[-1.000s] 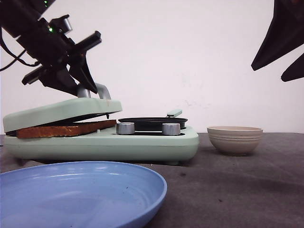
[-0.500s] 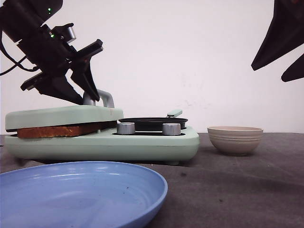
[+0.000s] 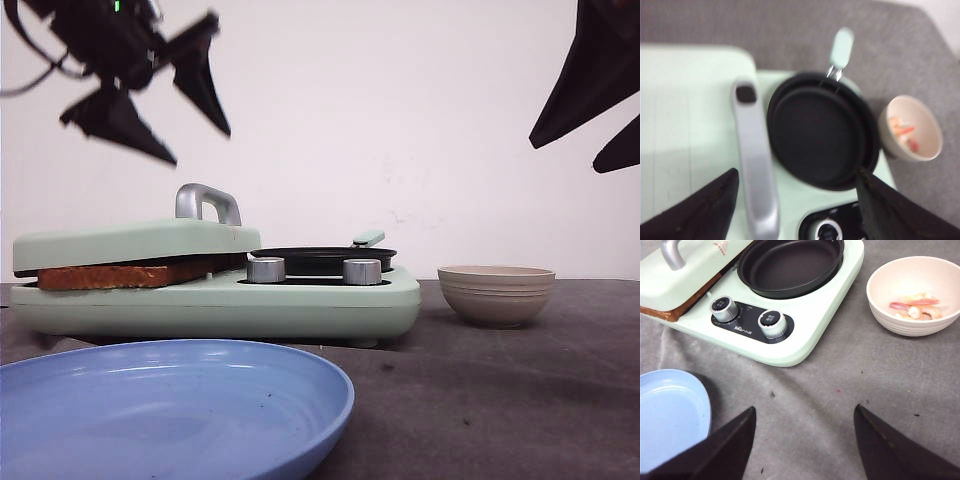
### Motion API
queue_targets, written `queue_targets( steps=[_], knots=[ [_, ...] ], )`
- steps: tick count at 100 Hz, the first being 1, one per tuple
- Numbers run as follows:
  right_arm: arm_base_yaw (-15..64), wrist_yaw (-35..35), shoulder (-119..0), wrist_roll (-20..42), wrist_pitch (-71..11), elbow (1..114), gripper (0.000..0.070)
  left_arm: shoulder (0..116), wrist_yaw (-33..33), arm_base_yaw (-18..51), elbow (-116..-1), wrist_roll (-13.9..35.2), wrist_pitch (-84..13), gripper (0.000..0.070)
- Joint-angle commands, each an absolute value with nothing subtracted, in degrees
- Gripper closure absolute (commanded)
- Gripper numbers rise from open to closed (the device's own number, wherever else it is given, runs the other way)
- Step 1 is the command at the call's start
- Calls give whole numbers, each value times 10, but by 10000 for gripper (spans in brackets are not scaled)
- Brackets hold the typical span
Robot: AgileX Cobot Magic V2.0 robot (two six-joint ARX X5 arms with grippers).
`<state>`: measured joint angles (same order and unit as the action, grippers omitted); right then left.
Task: Make breakfast with bread and shrimp
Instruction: 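Release the lid handle and lift the left gripper away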
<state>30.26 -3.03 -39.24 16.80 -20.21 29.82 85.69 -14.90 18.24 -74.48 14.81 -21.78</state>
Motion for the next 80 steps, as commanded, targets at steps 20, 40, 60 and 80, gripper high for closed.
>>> queue_targets(
  steps=[20, 40, 60, 80],
  knots=[
    [306, -27, -396, 176, -198, 299, 314, 804, -145, 184, -768, 77, -220, 305],
    [305, -24, -396, 176, -197, 299, 314, 731, -144, 184, -768, 52, -232, 308],
    [305, -15, -396, 174, -193, 300, 310, 652, -144, 184, -748, 37, -247, 311],
    [299, -15, -396, 177, -194, 309, 295, 564, -136, 184, -645, 37, -199, 311]
  ],
)
